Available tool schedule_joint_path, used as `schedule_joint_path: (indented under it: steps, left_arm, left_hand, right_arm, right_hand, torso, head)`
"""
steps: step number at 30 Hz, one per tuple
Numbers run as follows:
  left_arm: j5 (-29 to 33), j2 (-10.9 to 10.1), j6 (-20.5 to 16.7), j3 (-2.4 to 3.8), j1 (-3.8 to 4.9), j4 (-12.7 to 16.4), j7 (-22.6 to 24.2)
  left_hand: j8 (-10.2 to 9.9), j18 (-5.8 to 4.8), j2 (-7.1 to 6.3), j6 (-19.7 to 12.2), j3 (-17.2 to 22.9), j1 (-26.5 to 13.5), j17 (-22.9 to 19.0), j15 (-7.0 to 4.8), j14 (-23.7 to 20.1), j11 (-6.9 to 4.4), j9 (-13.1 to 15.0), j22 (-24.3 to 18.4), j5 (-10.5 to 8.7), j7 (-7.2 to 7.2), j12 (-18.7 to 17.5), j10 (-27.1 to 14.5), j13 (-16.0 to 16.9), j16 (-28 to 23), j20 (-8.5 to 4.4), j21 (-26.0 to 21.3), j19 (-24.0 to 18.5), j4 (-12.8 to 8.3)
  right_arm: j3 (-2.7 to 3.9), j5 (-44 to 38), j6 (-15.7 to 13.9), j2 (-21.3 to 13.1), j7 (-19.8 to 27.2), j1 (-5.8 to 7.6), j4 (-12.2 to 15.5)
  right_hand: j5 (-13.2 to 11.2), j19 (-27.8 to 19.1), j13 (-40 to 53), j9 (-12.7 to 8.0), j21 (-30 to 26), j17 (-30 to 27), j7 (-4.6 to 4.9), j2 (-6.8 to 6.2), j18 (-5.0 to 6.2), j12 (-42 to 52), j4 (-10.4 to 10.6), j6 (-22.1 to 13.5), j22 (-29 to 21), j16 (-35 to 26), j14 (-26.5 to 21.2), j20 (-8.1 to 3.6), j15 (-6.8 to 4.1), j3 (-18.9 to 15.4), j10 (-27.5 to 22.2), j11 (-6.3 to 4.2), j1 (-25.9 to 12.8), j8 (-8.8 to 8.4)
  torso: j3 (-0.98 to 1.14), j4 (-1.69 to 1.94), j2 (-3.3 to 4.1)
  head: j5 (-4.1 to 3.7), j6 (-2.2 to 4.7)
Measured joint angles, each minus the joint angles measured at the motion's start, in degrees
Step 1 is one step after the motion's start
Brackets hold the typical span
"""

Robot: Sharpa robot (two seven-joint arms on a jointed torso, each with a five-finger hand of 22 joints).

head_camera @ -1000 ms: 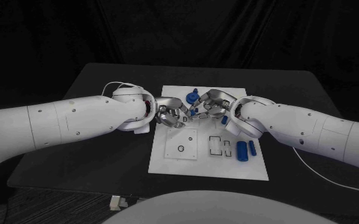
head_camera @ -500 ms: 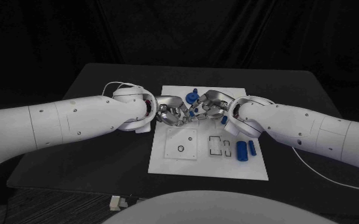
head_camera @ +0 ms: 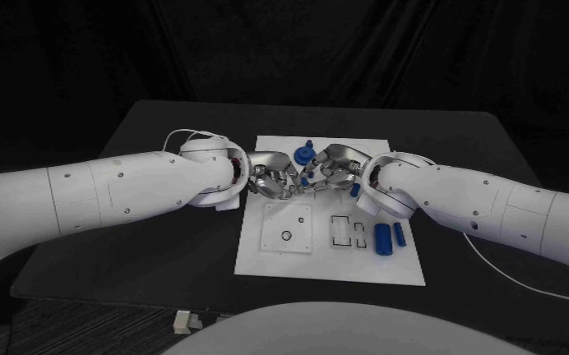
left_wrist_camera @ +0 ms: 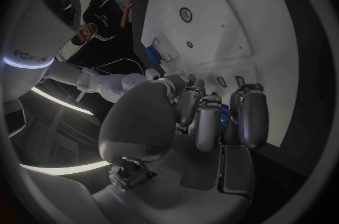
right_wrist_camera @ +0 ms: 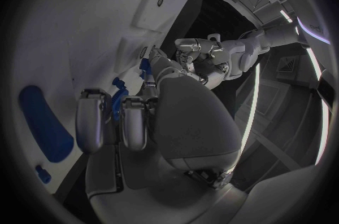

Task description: Assemble the parts on the task board

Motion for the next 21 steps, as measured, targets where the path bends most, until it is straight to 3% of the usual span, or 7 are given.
schedule_joint_path:
  steps: [21]
  left_arm:
    - [0.01, 0.19, -0.99, -0.02, 0.0, 0.25, -0.52]
  left_hand:
    - [0.29, 0.0, -0.23, 0.13, 0.16, 0.23, 0.0, 0.0, 0.0, 0.0, -0.04, 0.0, 0.28, 0.13, 0.0, 0.0, 0.09, 0.0, 0.0, 0.0, 0.0, 0.16]
  right_arm:
    - [0.01, -1.35, 1.23, 0.08, -0.96, 0.0, -0.08]
  right_hand:
    - [-0.01, -0.2, 0.0, -0.03, 0.0, 0.0, 0.33, -0.01, 0.0, 0.0, -0.16, 0.13, -0.01, 0.0, 0.16, 0.2, 0.15, -0.15, 0.0, 0.0, 0.01, -0.32]
  torso:
    - [-0.01, 0.01, -0.02]
  head:
    - [0.27, 0.0]
